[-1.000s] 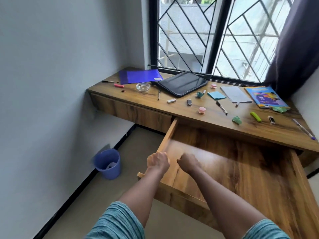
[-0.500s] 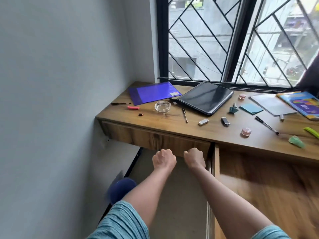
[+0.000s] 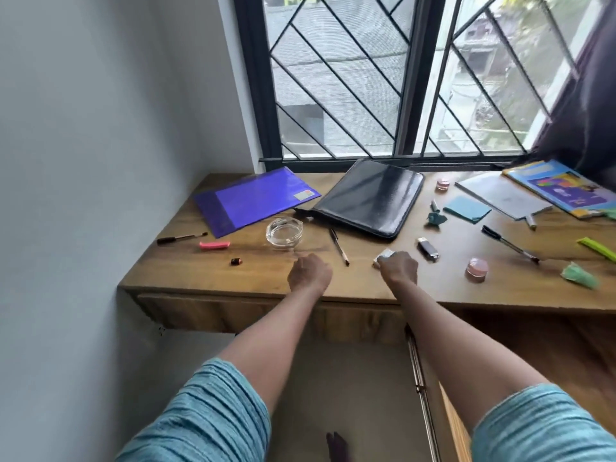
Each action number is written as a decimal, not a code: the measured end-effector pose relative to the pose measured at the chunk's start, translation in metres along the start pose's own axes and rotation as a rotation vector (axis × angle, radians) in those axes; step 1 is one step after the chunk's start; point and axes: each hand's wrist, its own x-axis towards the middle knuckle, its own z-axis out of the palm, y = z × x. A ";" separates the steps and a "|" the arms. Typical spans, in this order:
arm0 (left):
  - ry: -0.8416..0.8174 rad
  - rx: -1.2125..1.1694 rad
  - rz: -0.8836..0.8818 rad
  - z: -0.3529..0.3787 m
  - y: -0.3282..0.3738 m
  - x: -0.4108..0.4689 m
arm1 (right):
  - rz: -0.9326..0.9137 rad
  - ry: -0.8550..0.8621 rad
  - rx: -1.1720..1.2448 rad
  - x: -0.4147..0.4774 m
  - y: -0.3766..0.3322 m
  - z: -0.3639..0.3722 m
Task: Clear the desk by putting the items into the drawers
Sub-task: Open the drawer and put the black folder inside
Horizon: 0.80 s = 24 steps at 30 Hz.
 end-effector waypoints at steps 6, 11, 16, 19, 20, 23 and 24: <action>-0.050 -0.061 0.066 -0.017 0.045 0.114 | 0.083 0.072 0.053 0.110 -0.038 0.009; -0.235 0.060 0.105 -0.021 0.094 0.209 | 0.192 0.050 0.038 0.186 -0.069 0.026; -0.347 0.006 0.033 -0.012 0.123 0.281 | 0.318 0.077 0.015 0.252 -0.083 0.041; -0.446 -0.106 -0.037 -0.002 0.126 0.305 | 0.387 0.117 -0.009 0.280 -0.086 0.048; -0.460 -0.127 -0.051 0.001 0.125 0.310 | 0.424 0.120 -0.003 0.286 -0.087 0.049; -0.499 -0.168 -0.082 0.010 0.123 0.326 | 0.566 0.099 0.083 0.308 -0.087 0.046; -0.518 -0.193 -0.098 0.012 0.122 0.329 | 0.600 0.075 0.109 0.313 -0.087 0.043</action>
